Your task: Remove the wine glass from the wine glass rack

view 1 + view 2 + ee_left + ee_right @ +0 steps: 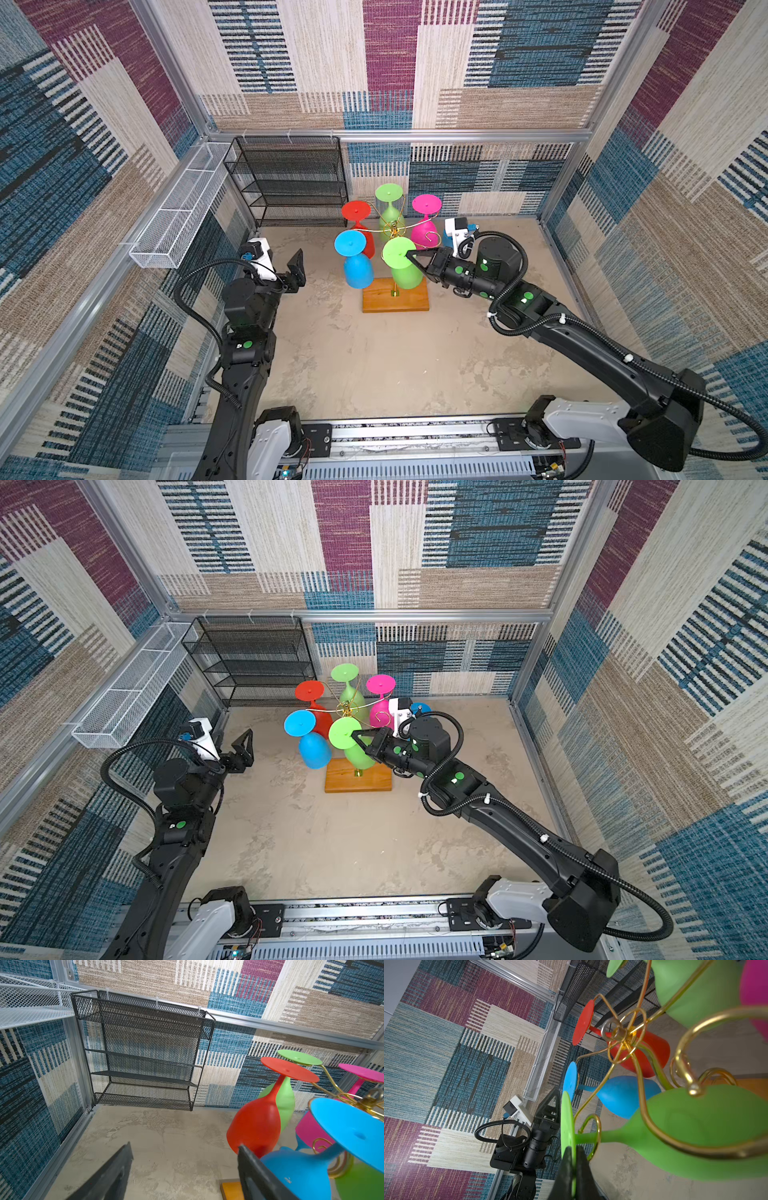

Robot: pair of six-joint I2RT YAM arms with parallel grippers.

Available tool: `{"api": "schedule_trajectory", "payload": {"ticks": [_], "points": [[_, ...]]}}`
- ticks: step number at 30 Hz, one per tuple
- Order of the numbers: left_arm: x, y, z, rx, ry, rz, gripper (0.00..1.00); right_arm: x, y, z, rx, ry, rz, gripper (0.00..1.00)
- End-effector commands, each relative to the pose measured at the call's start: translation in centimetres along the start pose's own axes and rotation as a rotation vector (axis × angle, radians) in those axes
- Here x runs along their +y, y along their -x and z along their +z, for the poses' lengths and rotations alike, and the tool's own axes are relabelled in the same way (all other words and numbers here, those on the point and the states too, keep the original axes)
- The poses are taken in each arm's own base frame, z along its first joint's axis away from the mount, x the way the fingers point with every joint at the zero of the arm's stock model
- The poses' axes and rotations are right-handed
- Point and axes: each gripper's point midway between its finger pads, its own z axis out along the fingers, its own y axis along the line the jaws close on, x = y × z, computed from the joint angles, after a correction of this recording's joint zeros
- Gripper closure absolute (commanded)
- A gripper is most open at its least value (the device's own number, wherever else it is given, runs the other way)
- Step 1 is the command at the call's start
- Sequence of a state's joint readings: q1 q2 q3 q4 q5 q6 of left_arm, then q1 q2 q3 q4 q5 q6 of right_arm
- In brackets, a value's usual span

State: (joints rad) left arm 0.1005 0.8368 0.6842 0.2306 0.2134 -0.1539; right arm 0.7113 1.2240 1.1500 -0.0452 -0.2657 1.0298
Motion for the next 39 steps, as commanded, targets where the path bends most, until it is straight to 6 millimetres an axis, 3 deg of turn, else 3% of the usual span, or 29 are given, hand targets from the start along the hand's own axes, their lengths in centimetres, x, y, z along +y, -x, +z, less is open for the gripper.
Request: {"api": "schedule_trajectory", "payload": {"ticks": [1,26,39], "points": [[0.0,0.6,0.0,-0.025,0.0,0.01,0.18,0.8,0.6,-0.3,-0.025,-0.001,-0.047,1.0],[-0.1,0.7,0.0,-0.028,-0.004,0.009,0.18,2.4,0.2,0.4,0.047,-0.05,-0.115,1.0],[-0.1,0.5,0.1,-0.023,-0.004,0.009,0.18,2.8,-1.0,1.4,0.103,-0.059,-0.13,1.0]]}}
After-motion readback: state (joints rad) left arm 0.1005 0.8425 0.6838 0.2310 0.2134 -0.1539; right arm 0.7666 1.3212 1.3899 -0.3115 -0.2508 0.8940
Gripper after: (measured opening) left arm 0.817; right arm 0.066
